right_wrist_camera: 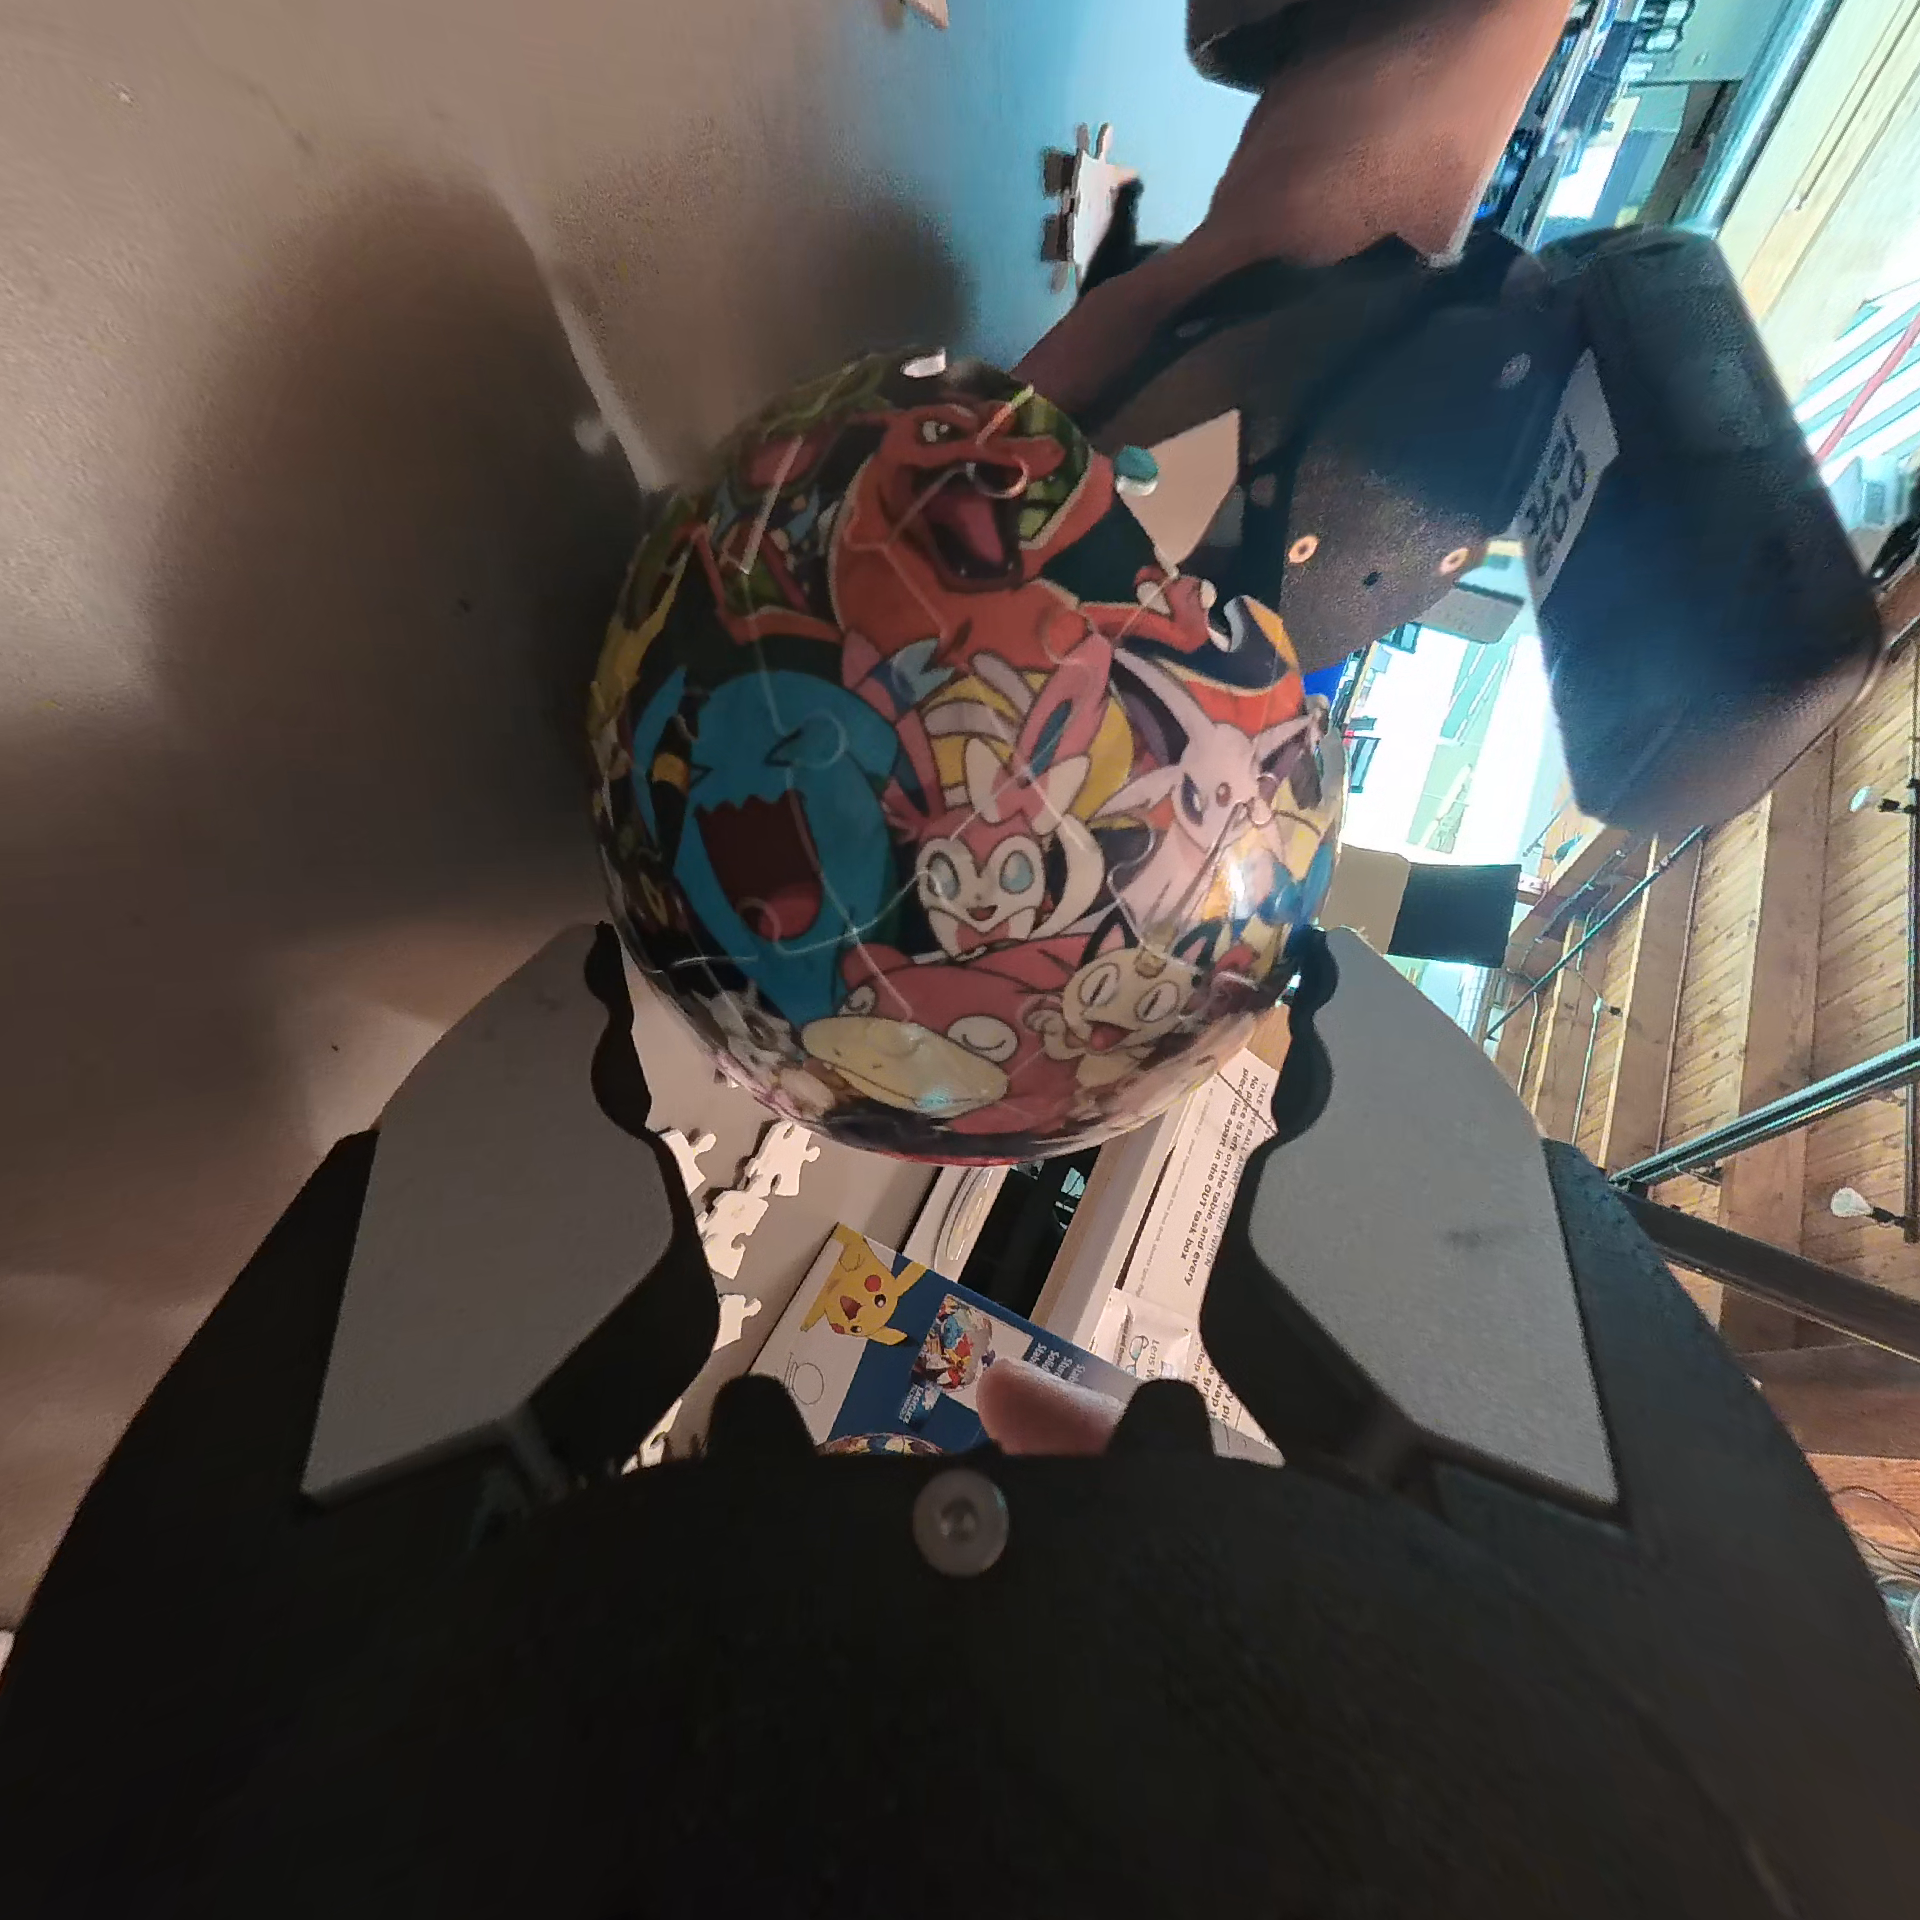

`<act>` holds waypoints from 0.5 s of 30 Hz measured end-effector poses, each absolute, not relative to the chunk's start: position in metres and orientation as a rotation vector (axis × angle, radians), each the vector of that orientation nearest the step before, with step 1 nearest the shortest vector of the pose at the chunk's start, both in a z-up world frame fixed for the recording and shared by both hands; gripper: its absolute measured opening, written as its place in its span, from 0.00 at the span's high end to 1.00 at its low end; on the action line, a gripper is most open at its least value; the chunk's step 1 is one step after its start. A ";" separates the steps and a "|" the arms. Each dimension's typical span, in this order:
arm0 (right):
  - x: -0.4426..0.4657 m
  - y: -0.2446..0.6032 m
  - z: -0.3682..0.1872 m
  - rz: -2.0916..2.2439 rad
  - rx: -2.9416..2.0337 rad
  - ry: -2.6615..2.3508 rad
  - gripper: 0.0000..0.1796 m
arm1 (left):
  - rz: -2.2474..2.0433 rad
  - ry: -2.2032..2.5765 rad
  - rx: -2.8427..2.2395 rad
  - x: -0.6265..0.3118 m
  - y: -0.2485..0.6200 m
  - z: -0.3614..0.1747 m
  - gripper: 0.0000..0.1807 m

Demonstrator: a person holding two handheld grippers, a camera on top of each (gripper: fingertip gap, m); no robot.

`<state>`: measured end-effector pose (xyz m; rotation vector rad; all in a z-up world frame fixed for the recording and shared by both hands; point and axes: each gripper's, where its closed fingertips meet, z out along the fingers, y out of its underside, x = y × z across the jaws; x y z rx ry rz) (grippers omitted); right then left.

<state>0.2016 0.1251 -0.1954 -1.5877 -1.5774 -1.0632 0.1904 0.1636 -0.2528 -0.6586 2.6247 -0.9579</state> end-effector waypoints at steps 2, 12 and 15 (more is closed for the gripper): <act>0.202 0.125 -0.195 -1.065 -1.589 -1.576 0.34 | -0.902 2.587 -0.637 0.196 0.167 -0.254 0.87; 0.202 0.127 -0.196 -1.065 -1.589 -1.577 0.33 | -0.981 2.684 -0.490 0.177 0.148 -0.257 0.99; 0.202 0.126 -0.195 -1.064 -1.593 -1.573 0.33 | -0.937 2.656 -0.527 0.183 0.154 -0.257 0.95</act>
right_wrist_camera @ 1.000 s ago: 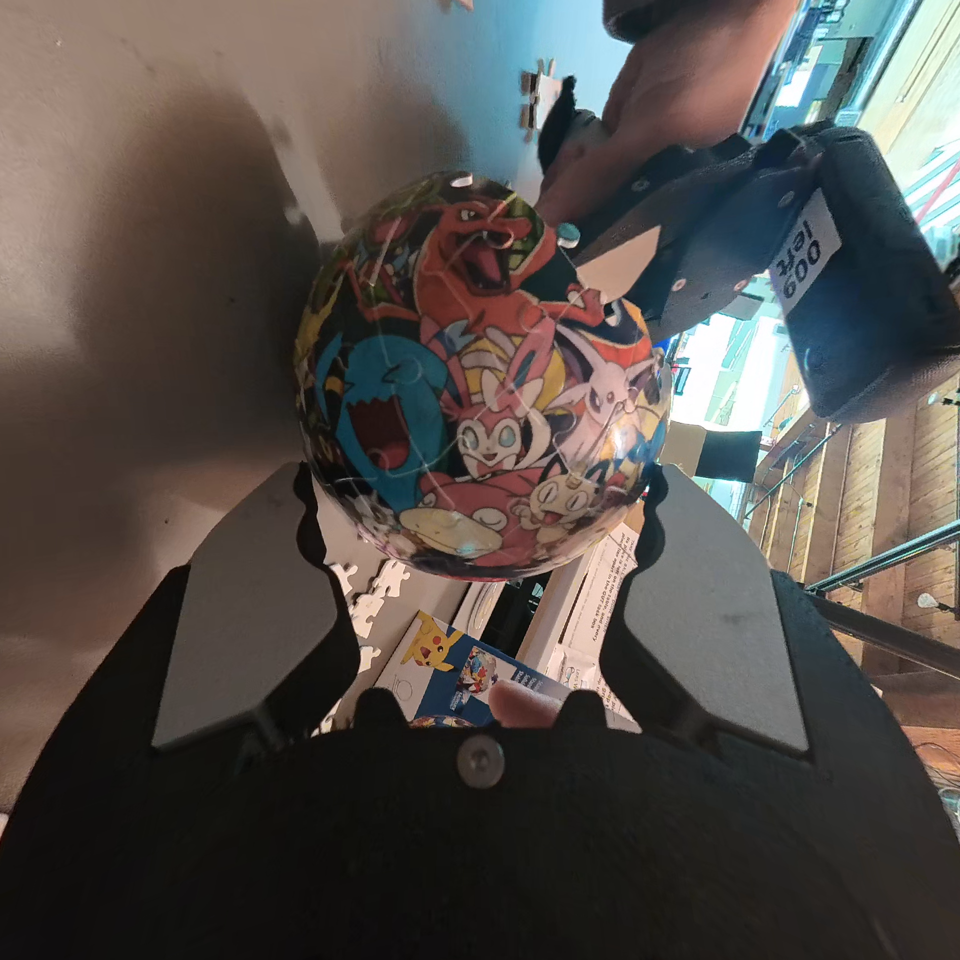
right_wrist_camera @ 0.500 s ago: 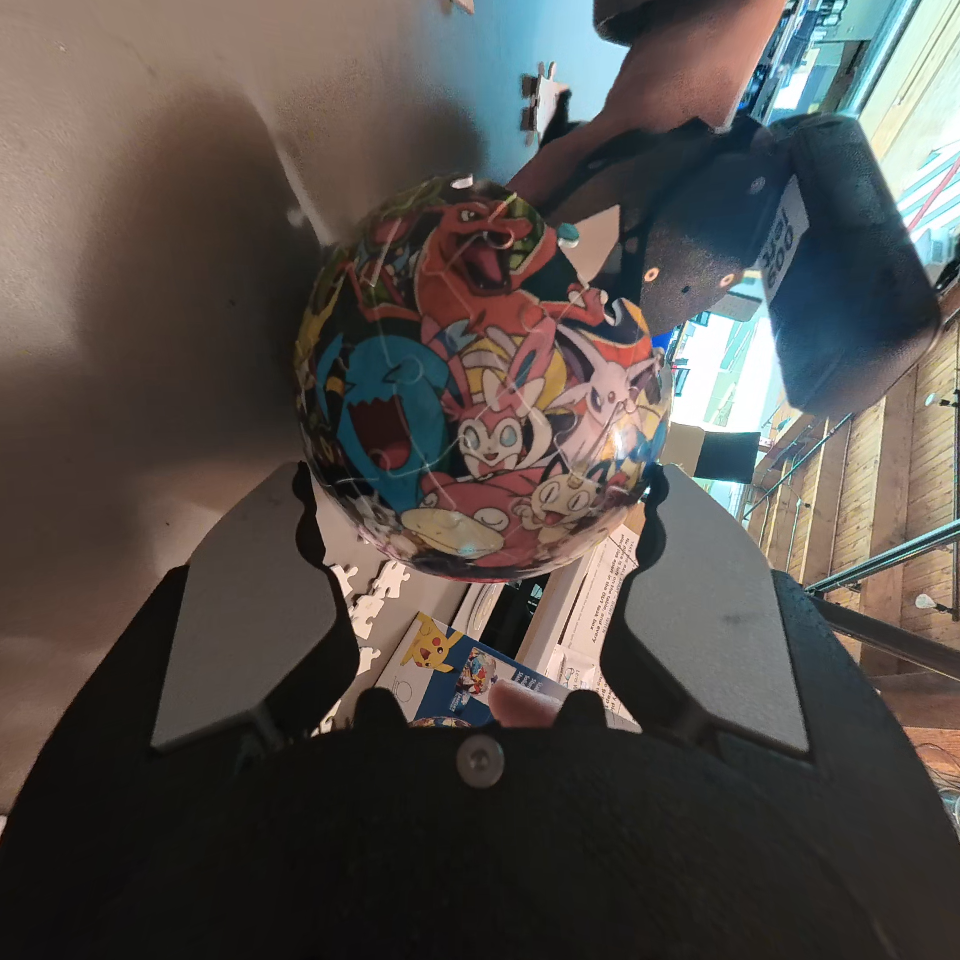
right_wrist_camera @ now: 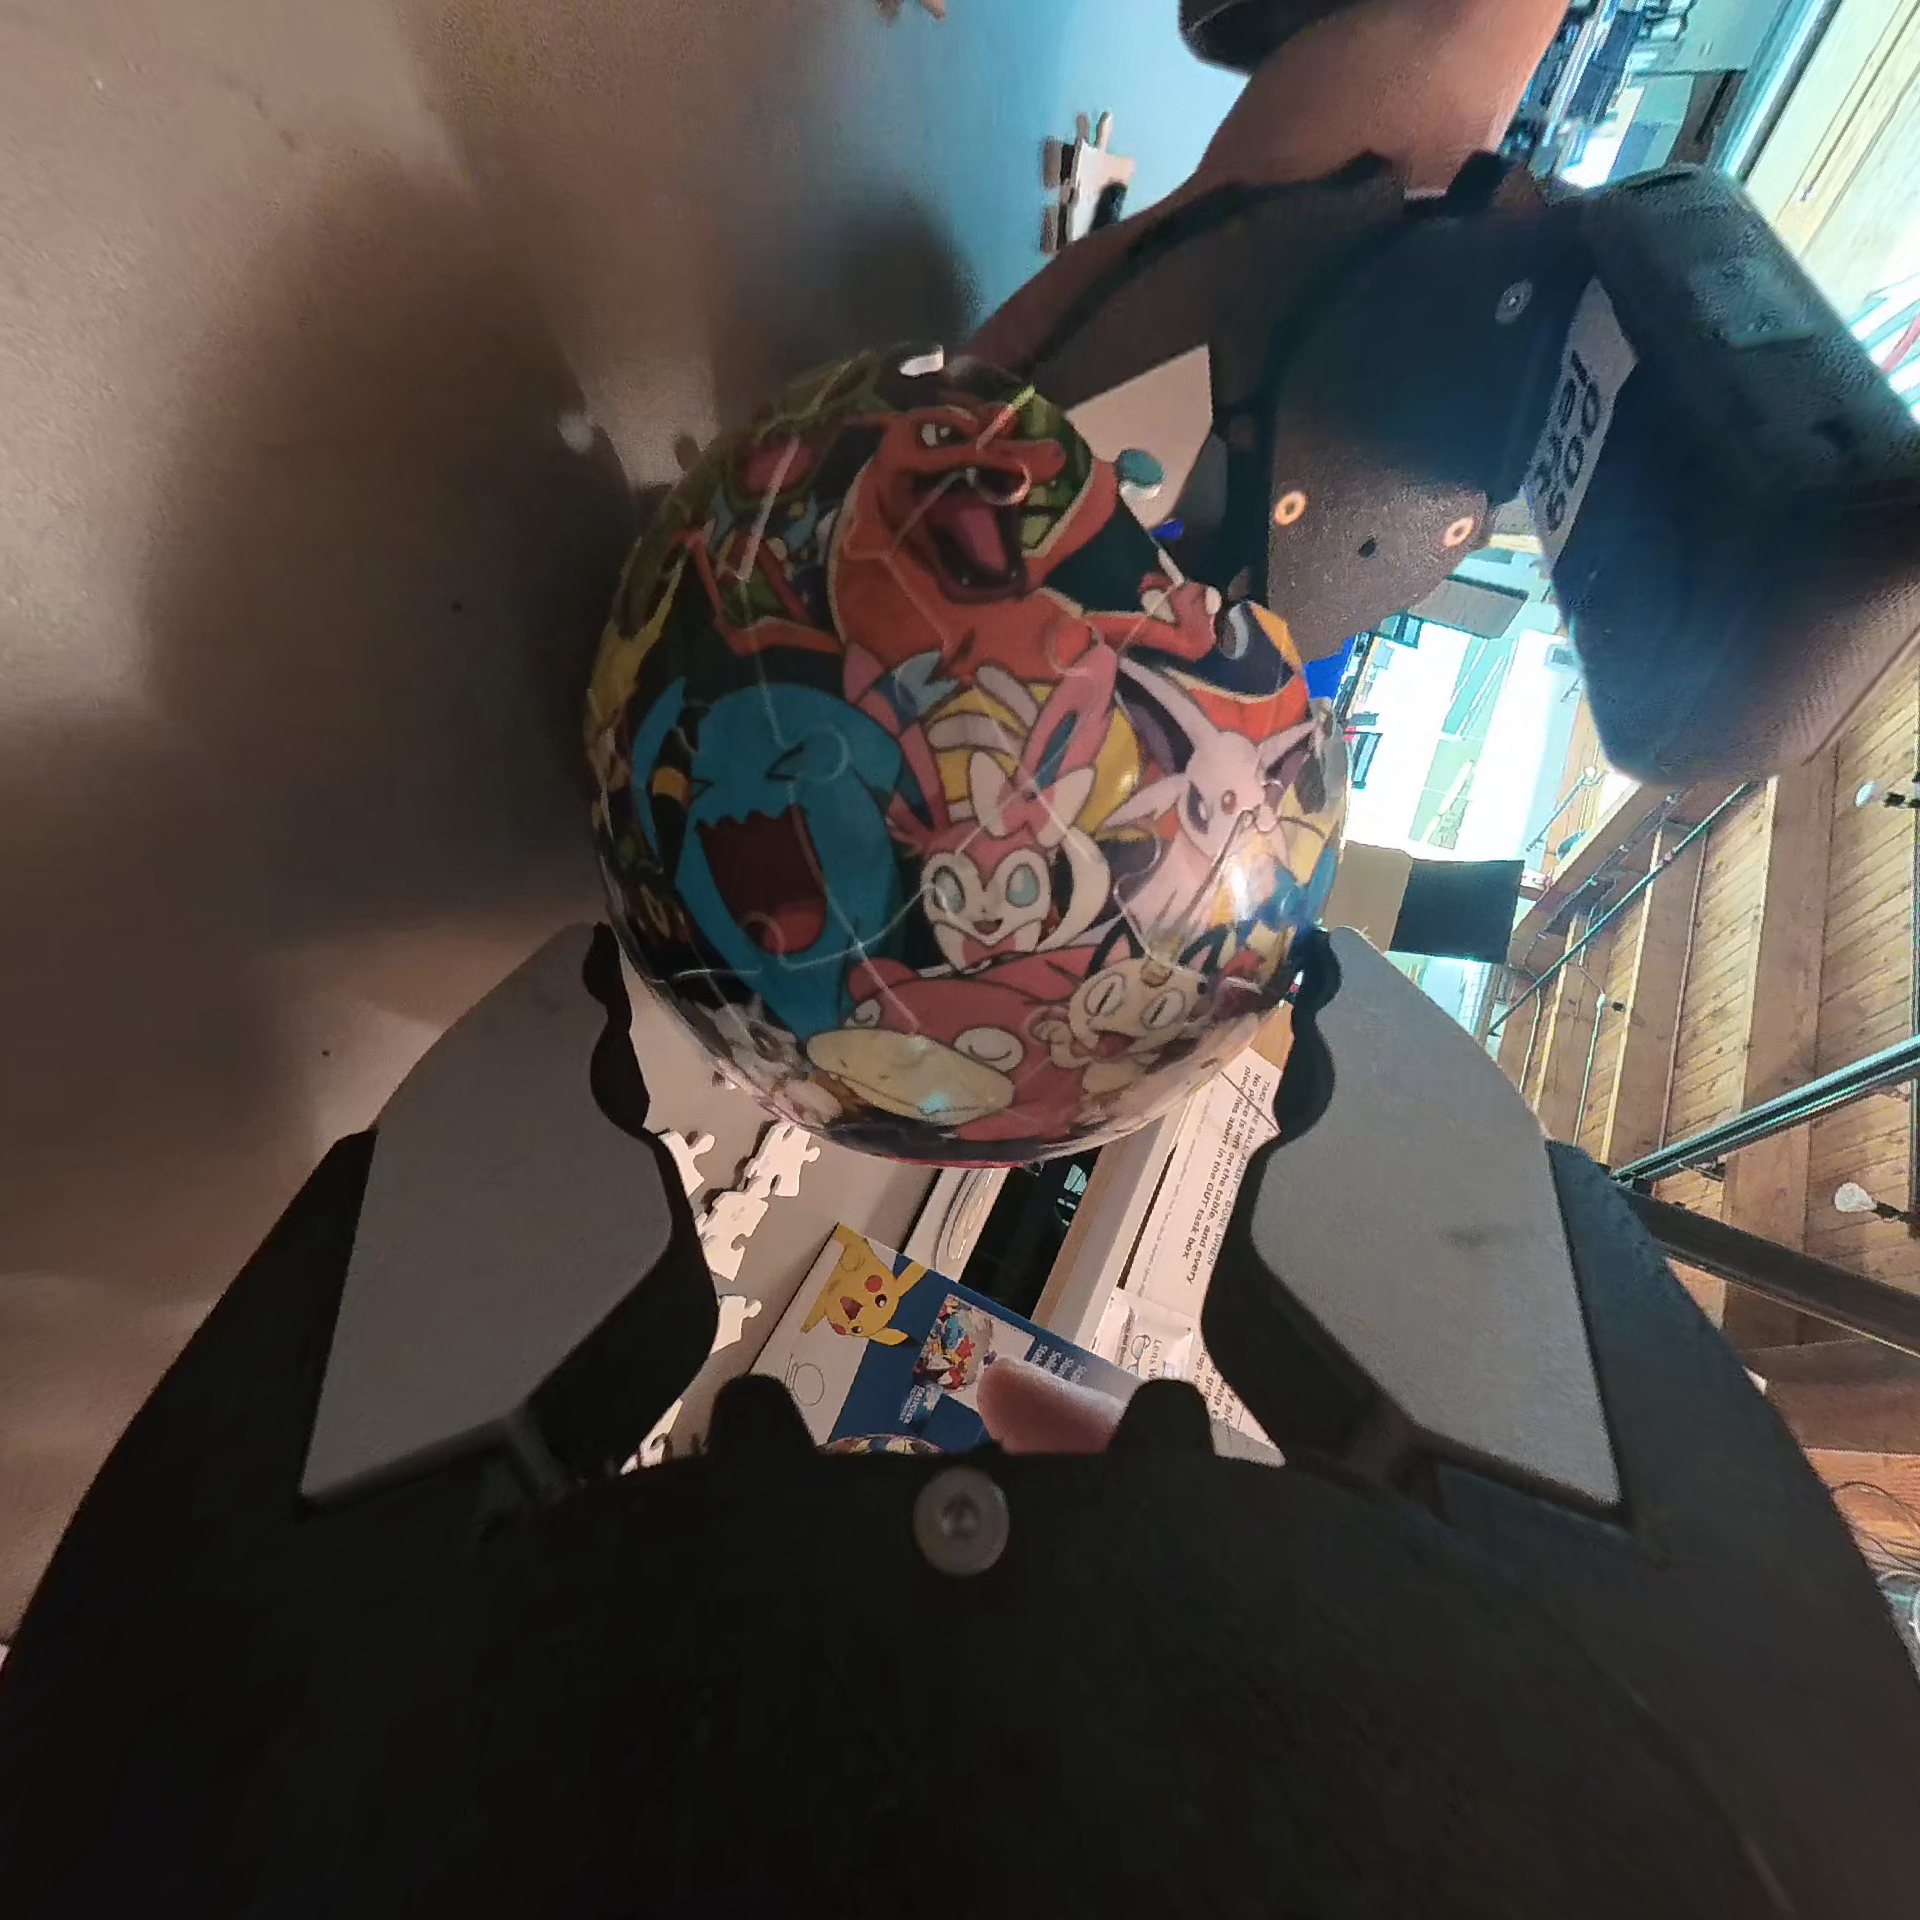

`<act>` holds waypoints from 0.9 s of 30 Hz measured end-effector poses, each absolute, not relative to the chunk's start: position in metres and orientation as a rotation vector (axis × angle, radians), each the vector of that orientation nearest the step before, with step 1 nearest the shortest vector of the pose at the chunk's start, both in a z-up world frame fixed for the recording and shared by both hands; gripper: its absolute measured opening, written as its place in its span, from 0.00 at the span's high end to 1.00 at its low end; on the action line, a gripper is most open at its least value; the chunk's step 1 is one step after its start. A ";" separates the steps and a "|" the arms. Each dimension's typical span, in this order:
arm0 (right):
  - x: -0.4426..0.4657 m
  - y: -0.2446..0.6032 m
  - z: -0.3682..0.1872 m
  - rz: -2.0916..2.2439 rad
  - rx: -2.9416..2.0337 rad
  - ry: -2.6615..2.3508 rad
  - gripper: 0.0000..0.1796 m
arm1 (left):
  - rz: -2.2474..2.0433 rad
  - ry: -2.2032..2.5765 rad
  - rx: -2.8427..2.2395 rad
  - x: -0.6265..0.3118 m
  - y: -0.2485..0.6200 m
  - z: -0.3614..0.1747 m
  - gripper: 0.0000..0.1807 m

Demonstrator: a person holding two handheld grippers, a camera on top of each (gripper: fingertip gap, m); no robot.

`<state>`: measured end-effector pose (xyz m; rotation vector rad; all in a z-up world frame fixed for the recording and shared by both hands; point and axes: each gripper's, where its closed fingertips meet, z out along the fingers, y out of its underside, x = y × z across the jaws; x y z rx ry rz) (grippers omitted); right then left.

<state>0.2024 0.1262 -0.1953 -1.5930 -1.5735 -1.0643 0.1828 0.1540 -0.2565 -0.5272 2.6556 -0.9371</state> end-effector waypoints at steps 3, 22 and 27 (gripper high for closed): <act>0.202 0.126 -0.195 -1.066 -1.592 -1.575 0.33 | -1.004 2.594 -0.649 0.193 0.161 -0.250 0.94; 0.203 0.127 -0.195 -1.070 -1.601 -1.576 0.33 | -0.973 2.552 -0.459 0.210 0.156 -0.254 0.91; 0.204 0.127 -0.195 -1.073 -1.608 -1.571 0.32 | -0.953 2.587 -0.495 0.208 0.155 -0.258 1.00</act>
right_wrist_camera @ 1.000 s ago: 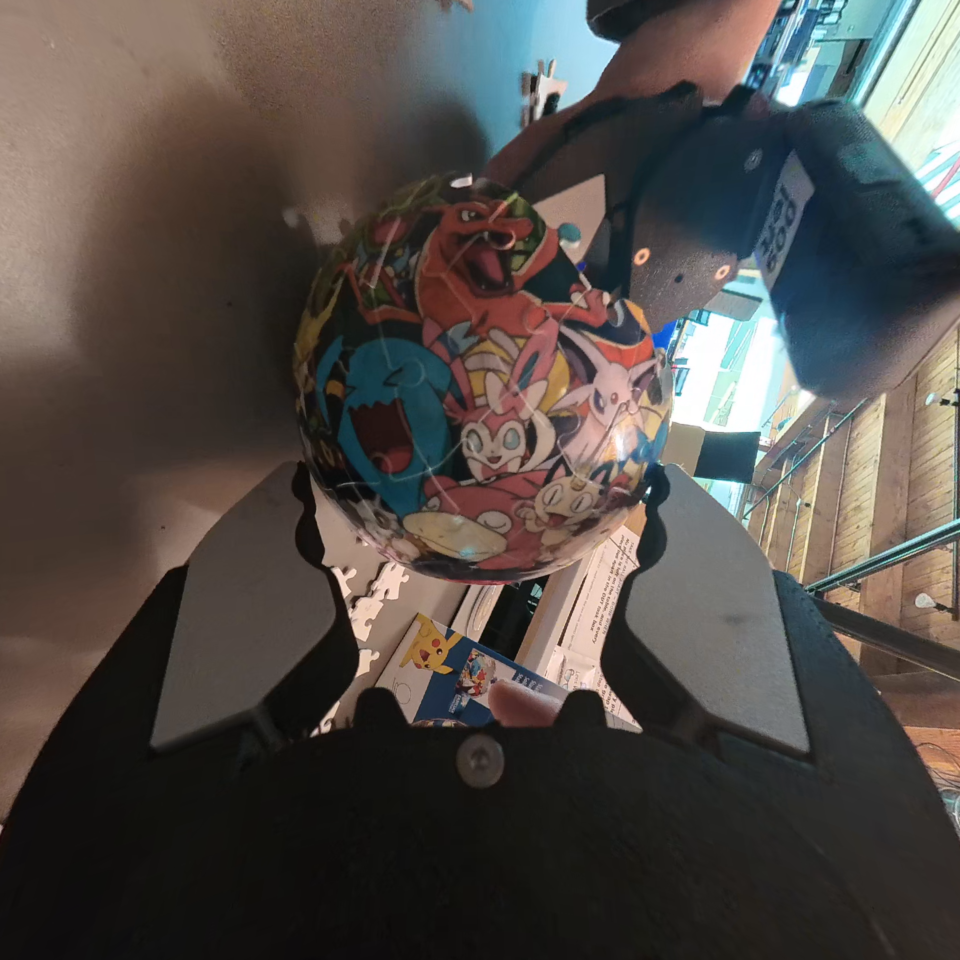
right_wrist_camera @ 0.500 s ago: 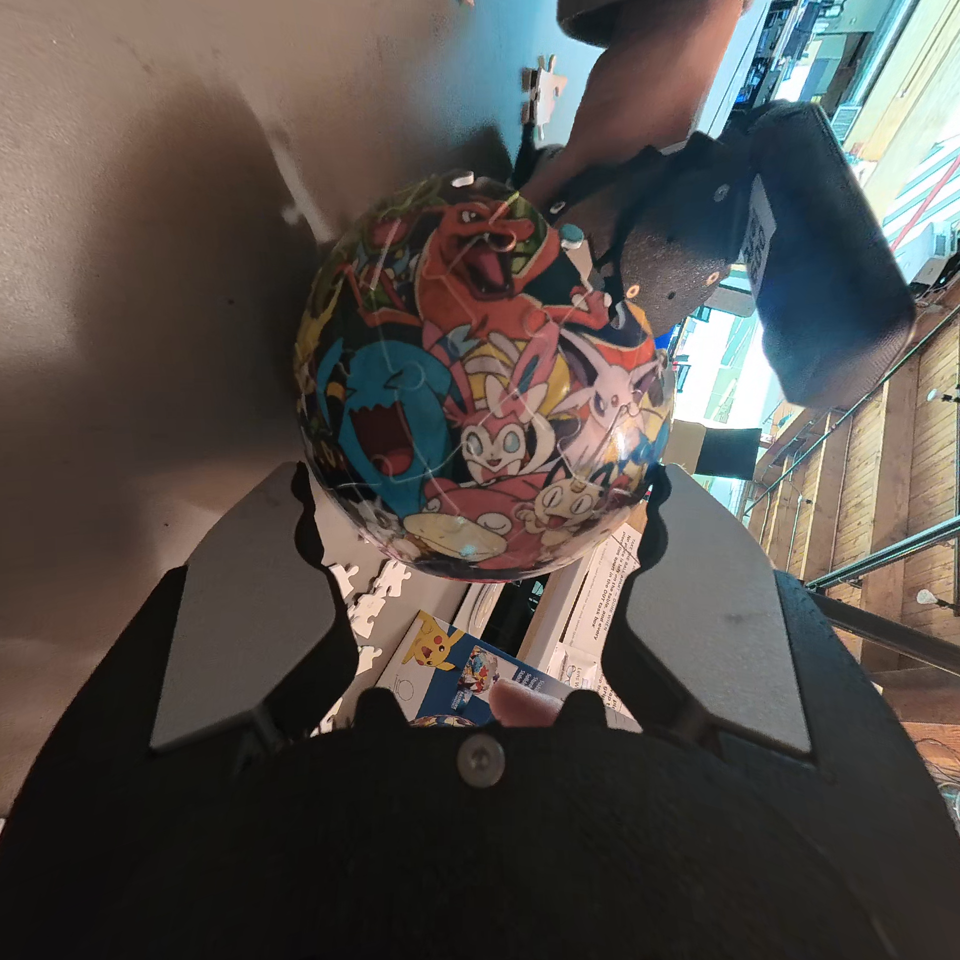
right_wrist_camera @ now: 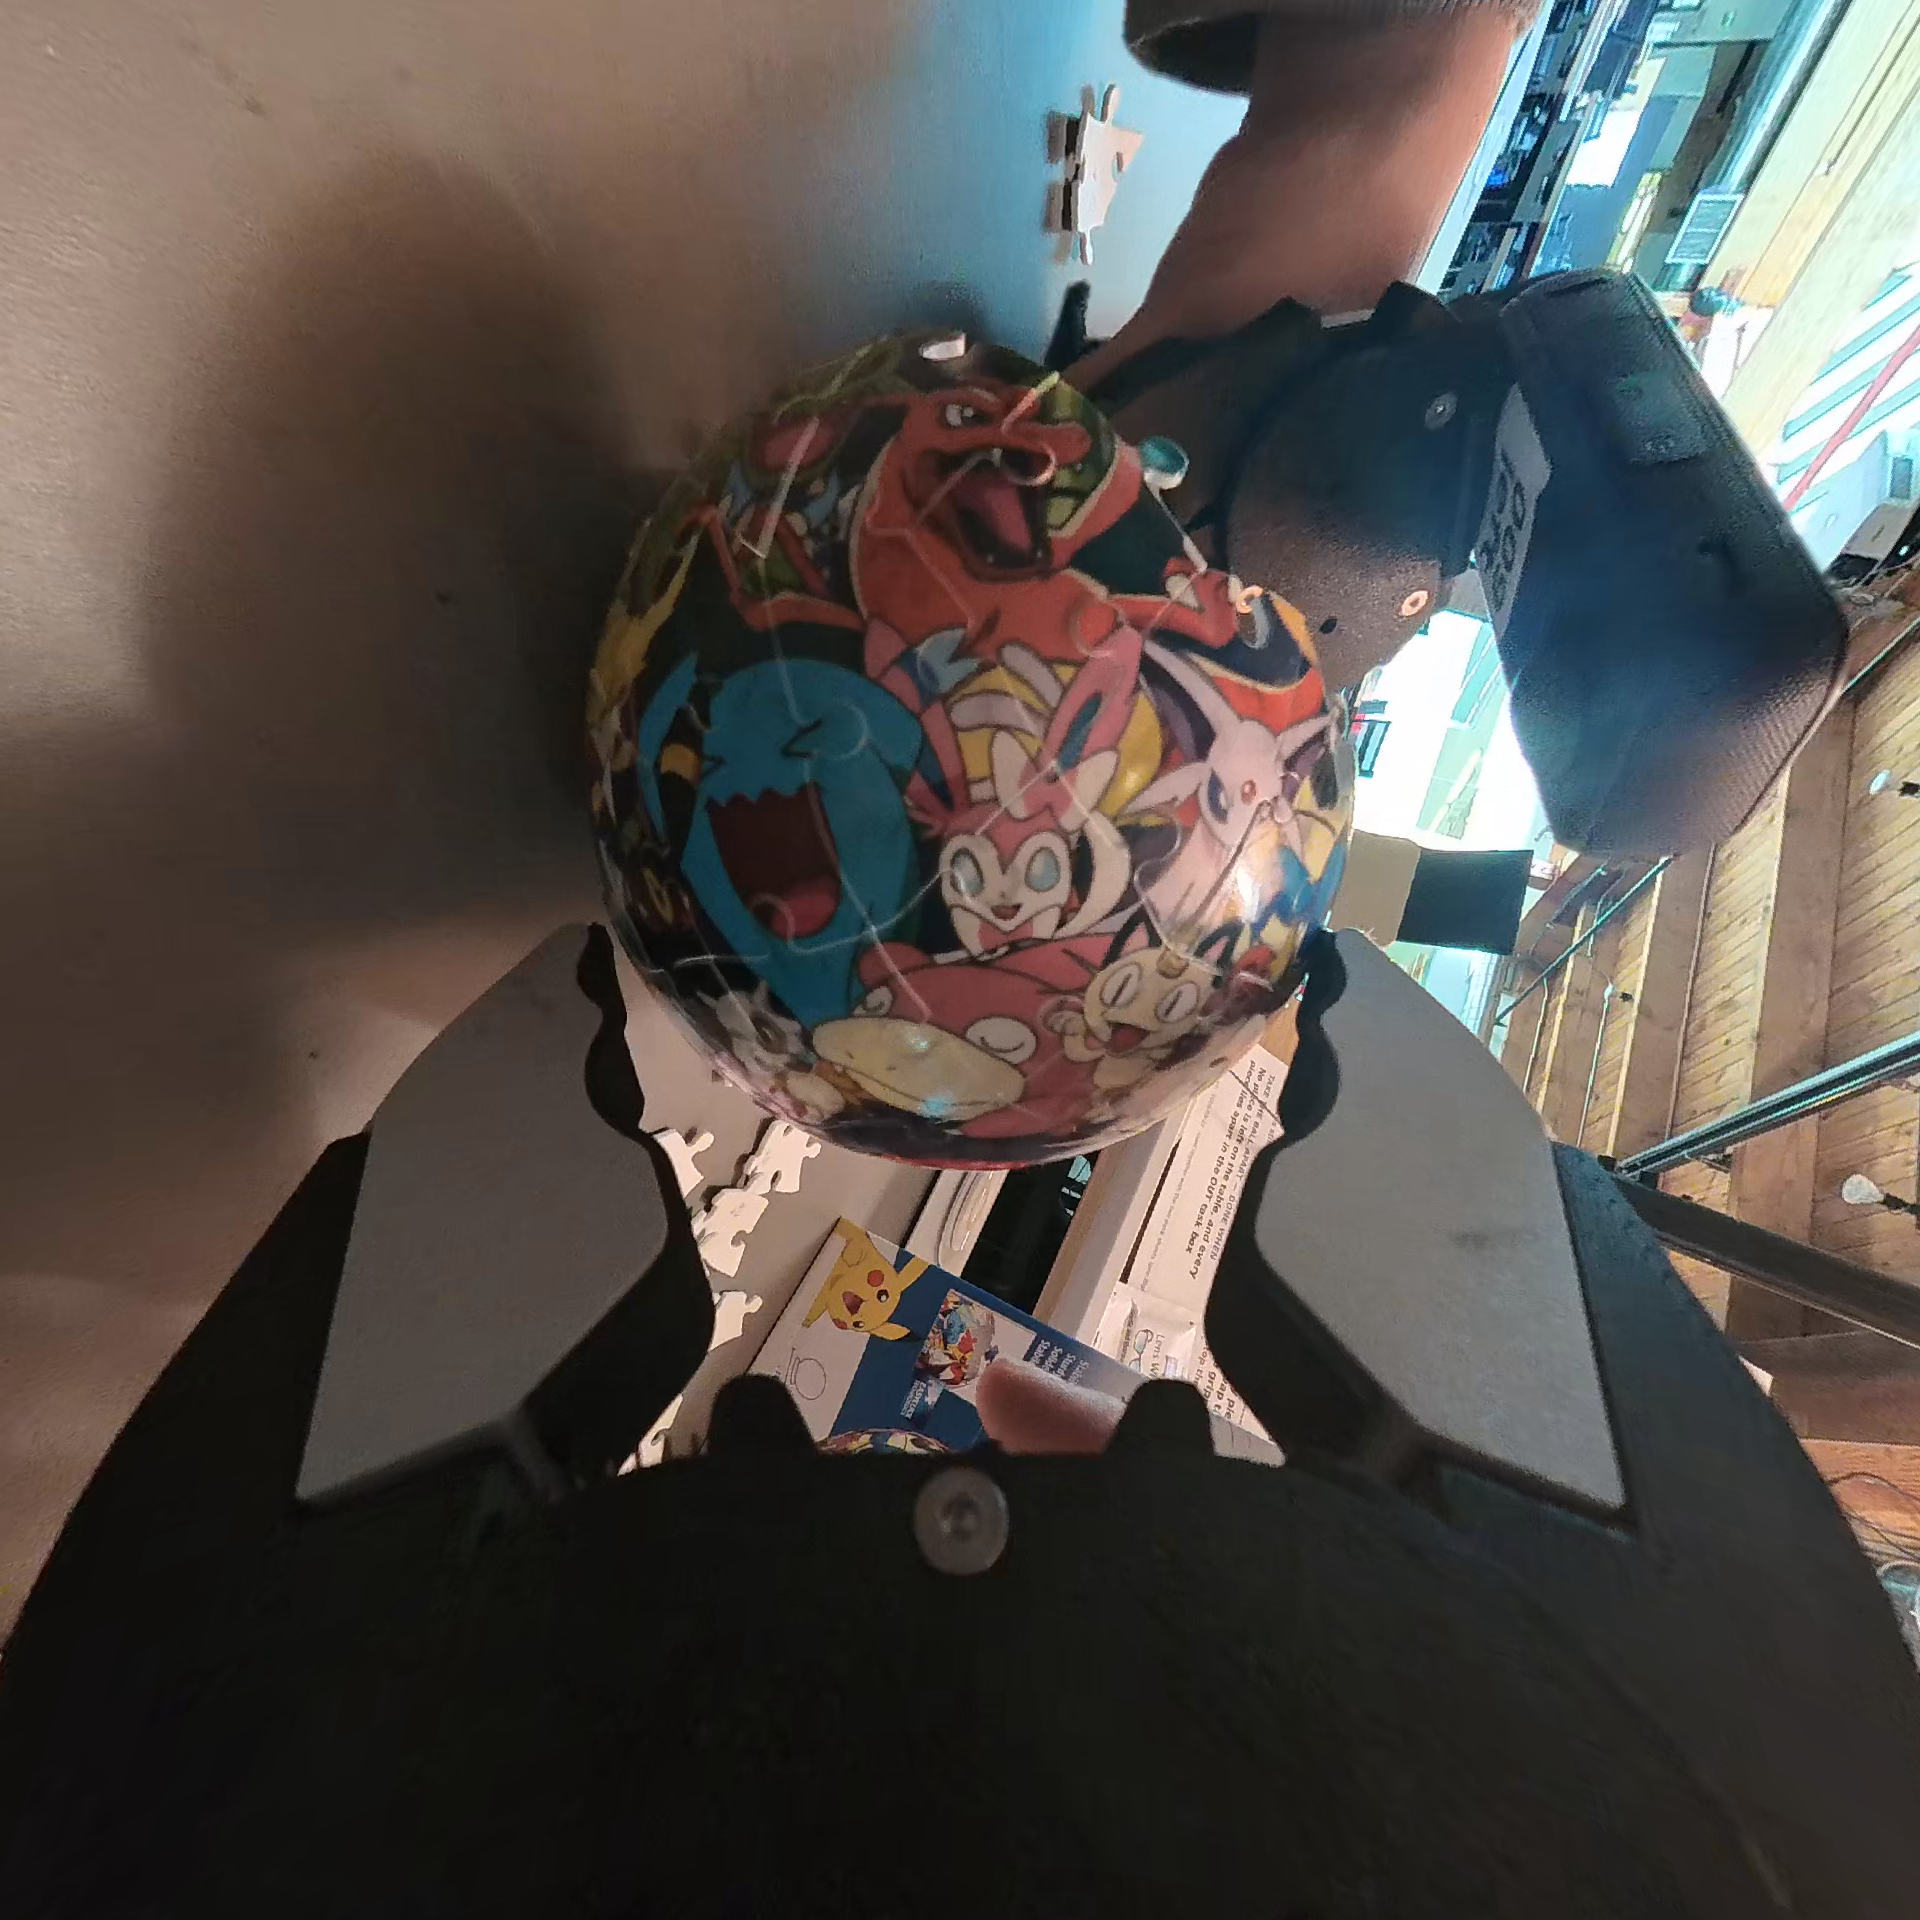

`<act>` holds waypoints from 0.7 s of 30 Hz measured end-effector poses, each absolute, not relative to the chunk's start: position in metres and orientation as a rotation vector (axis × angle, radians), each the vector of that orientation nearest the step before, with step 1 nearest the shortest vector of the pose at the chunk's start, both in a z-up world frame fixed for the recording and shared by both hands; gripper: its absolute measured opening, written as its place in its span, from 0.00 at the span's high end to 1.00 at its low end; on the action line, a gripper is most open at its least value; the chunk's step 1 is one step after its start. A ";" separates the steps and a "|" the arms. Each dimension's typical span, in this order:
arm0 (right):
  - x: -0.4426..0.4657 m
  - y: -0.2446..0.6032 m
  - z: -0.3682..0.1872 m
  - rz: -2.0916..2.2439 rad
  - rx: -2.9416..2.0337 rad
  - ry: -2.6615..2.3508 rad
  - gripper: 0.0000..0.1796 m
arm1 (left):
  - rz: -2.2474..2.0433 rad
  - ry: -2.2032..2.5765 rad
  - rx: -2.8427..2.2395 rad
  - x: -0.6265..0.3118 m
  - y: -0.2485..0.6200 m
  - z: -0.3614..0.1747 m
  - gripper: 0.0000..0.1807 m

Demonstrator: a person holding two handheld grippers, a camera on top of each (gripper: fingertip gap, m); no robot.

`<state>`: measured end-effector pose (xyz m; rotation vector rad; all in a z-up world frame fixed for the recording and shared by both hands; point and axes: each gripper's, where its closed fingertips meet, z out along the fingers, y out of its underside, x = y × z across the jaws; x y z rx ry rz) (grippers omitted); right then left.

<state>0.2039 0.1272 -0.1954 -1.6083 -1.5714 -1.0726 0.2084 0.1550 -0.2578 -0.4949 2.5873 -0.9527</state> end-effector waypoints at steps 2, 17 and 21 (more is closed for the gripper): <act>0.204 0.127 -0.196 -1.072 -1.610 -1.569 0.32 | -0.944 2.582 -0.534 0.208 0.157 -0.258 1.00; 0.206 0.124 -0.195 -1.083 -1.610 -1.577 0.32 | -0.829 2.604 -0.711 0.195 0.182 -0.250 0.91; 0.204 0.124 -0.195 -1.081 -1.606 -1.575 0.32 | -0.869 2.616 -0.790 0.195 0.181 -0.257 0.84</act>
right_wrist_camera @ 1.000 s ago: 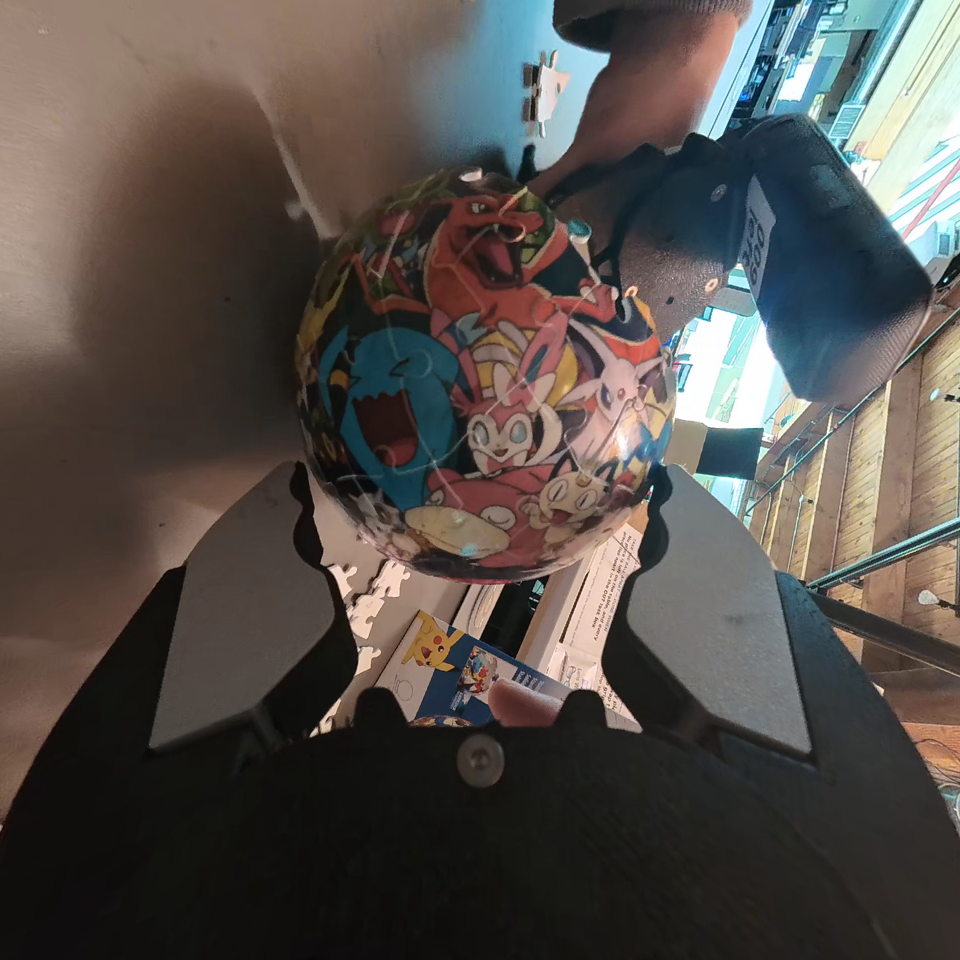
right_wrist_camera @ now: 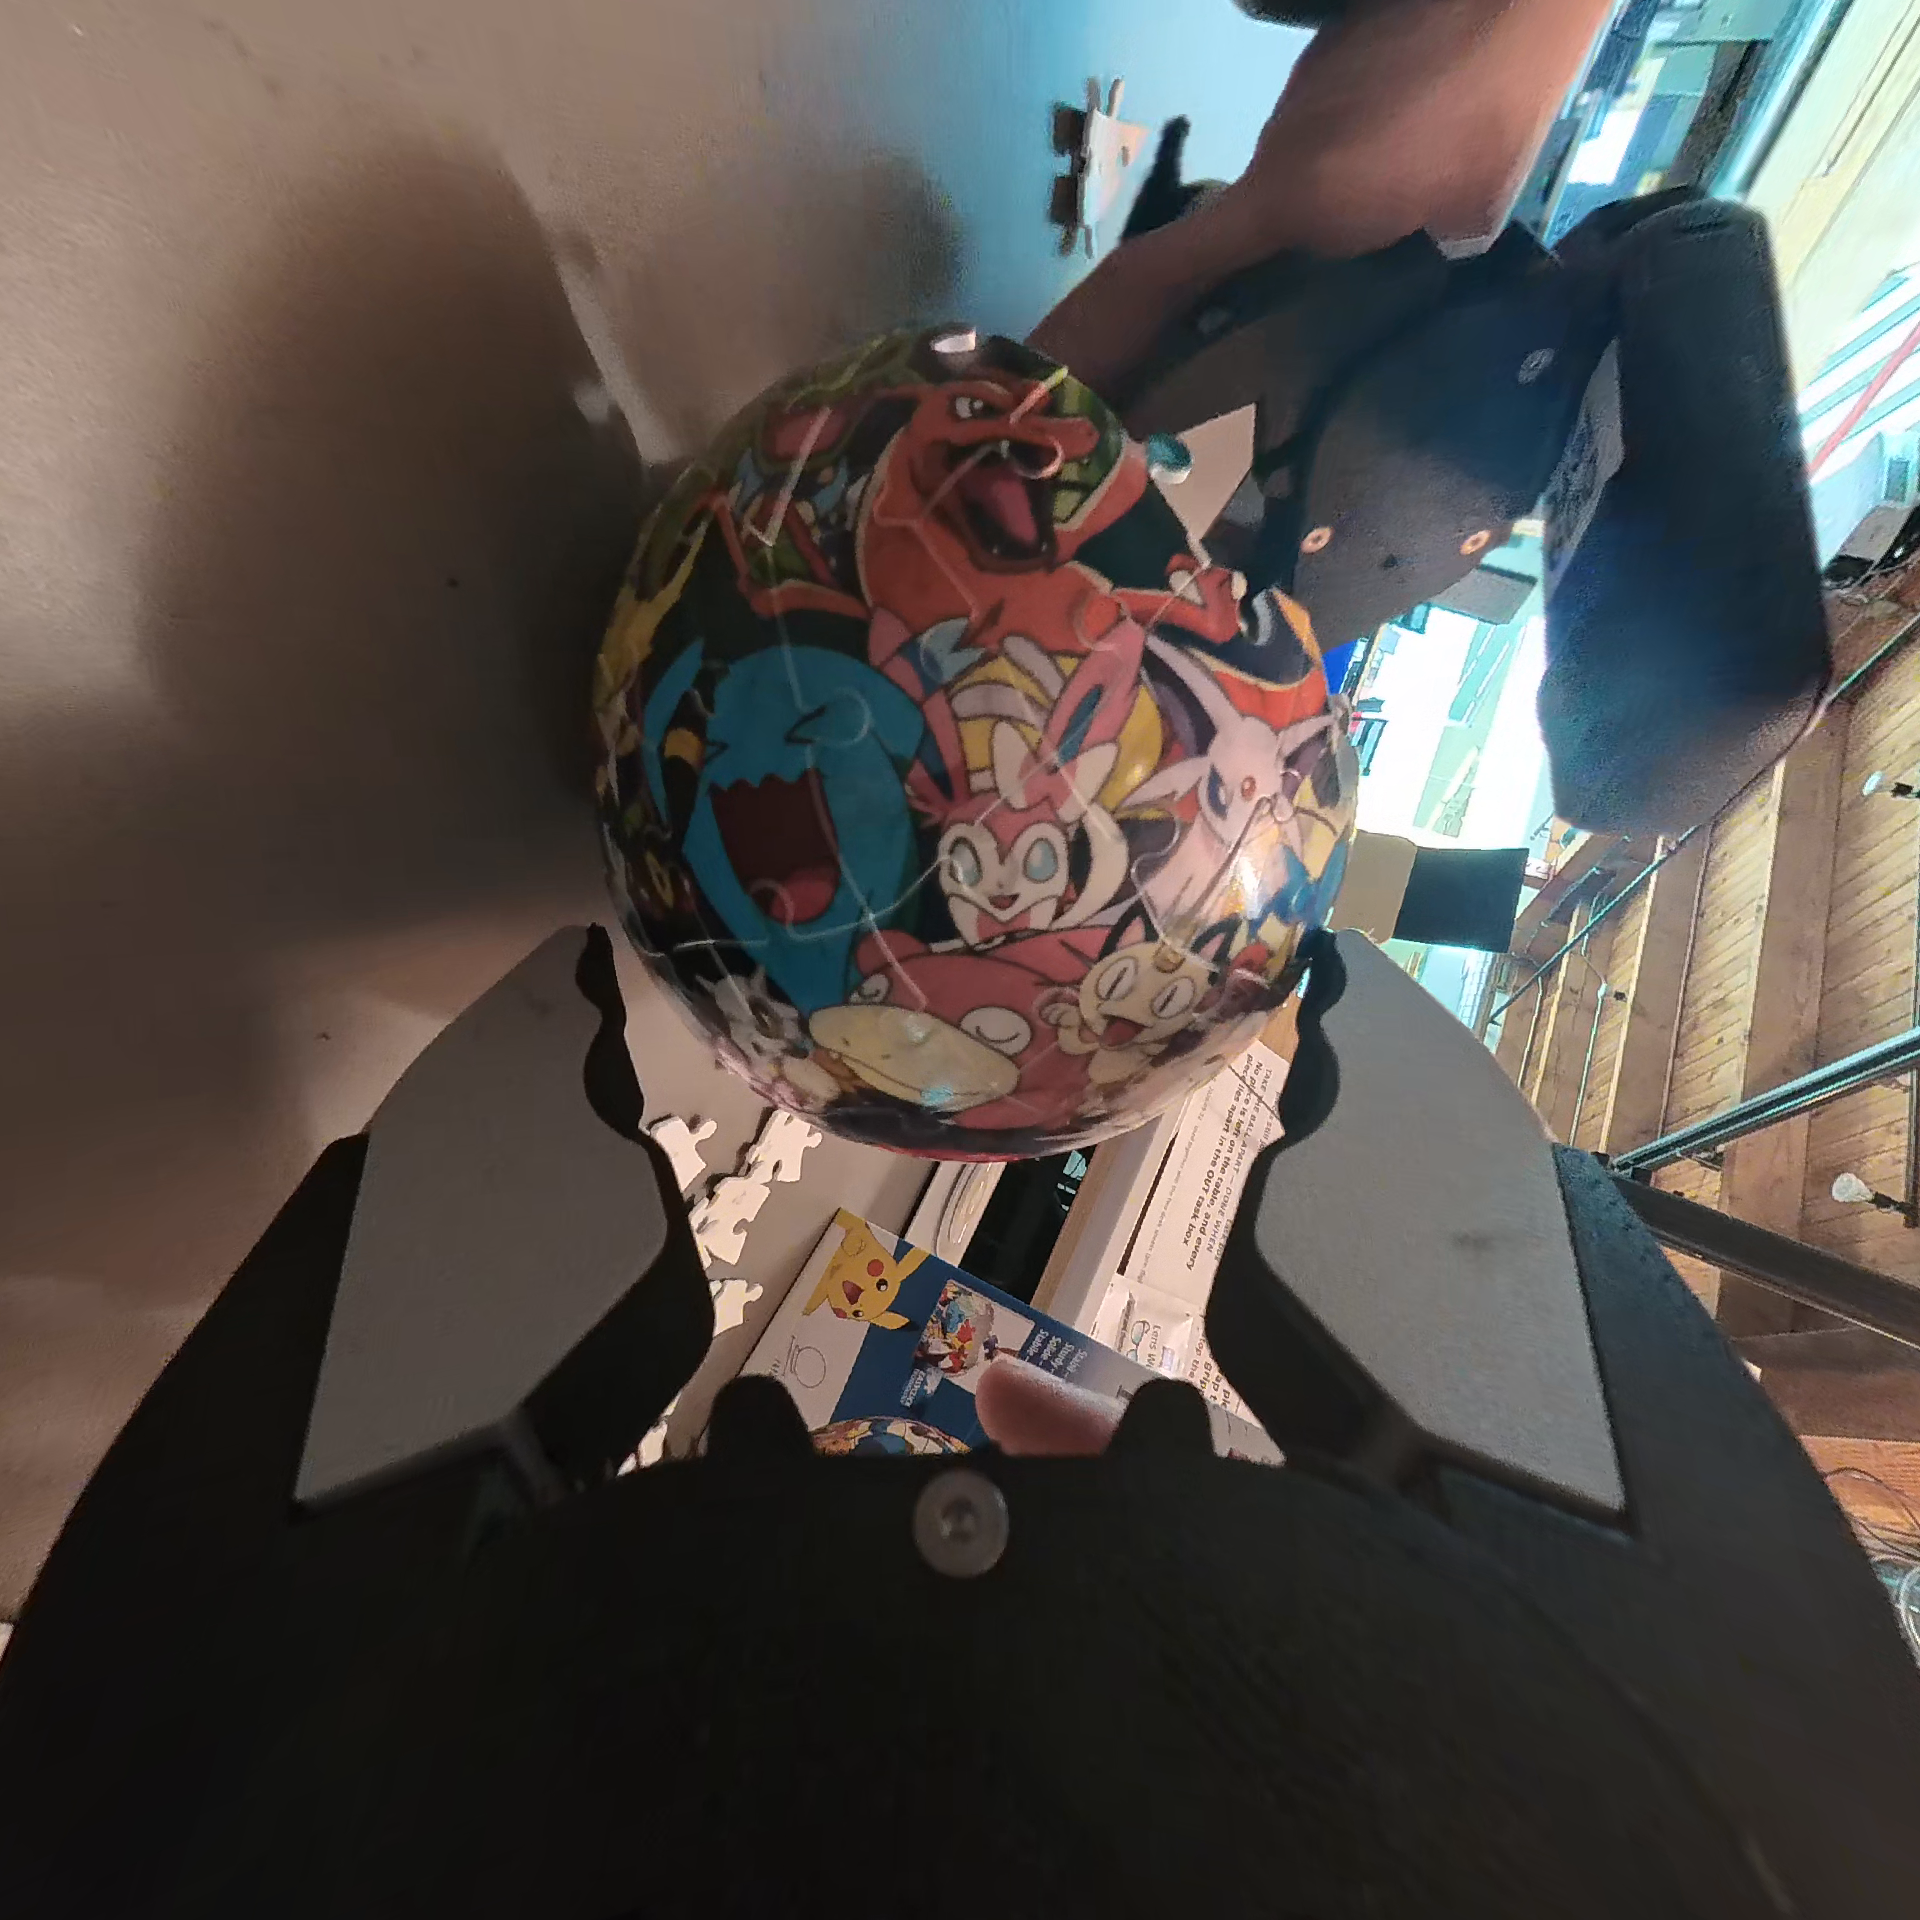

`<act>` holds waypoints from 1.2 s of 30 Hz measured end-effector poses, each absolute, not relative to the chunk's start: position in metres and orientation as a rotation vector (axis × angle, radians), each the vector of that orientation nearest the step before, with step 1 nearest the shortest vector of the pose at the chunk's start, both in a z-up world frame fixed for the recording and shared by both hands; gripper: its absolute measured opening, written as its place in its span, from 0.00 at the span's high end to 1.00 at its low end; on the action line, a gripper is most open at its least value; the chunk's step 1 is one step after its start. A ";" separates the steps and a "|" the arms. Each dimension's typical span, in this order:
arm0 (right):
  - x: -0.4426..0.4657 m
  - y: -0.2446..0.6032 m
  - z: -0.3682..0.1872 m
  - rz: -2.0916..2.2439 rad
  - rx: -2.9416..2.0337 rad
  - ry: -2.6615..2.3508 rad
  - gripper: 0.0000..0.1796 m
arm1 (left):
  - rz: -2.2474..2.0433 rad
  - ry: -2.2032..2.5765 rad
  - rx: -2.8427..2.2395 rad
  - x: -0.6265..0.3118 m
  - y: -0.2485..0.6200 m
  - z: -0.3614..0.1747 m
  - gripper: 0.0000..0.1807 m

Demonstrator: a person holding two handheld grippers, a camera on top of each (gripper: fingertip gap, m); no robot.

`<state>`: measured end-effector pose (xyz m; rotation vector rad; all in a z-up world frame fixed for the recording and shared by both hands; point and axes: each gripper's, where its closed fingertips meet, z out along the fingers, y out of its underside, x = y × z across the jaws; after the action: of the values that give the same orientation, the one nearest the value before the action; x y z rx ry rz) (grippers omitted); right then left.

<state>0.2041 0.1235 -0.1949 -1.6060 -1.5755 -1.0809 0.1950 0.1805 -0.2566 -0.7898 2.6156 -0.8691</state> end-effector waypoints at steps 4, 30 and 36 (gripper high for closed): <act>0.204 0.123 -0.195 -1.083 -1.606 -1.573 0.32 | -0.853 2.592 -0.788 0.198 0.181 -0.256 0.79; 0.204 0.124 -0.195 -1.084 -1.611 -1.566 0.32 | -0.960 2.586 -0.782 0.195 0.180 -0.250 0.81; 0.204 0.123 -0.195 -1.082 -1.614 -1.559 0.32 | -0.962 2.526 -1.023 0.207 0.175 -0.252 0.72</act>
<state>0.2043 0.1235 -0.1950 -1.6140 -1.5588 -1.0815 0.2067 0.1754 -0.2522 -1.0229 2.5261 -0.9619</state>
